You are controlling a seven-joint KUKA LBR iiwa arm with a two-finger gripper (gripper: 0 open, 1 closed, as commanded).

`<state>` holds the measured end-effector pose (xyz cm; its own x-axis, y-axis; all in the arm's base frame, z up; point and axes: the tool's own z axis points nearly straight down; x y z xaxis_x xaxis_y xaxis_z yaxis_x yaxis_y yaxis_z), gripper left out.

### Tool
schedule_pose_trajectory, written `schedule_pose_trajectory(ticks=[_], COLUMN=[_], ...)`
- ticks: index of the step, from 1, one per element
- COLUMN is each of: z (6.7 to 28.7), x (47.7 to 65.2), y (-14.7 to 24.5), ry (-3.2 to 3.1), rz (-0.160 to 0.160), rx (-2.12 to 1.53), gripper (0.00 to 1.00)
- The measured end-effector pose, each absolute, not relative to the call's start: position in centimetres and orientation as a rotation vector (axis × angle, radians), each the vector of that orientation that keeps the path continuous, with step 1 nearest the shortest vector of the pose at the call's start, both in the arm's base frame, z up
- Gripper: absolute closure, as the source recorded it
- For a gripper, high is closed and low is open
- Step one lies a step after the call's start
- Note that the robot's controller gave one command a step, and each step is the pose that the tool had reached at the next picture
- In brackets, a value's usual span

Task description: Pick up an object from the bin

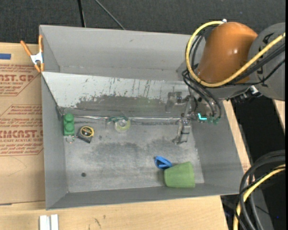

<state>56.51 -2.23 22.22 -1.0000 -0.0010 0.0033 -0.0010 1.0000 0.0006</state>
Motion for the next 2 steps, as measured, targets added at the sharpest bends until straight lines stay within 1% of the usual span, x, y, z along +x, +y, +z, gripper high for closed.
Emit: schedule_pose_trajectory(ticks=[1, 2], z=[6.52, 6.98], x=[50.81, 51.11], y=[-5.16, -5.14], ry=[-3.131, -3.140], rz=[-0.002, -0.001], rx=[-0.129, -0.127], gripper=[0.00, 1.00])
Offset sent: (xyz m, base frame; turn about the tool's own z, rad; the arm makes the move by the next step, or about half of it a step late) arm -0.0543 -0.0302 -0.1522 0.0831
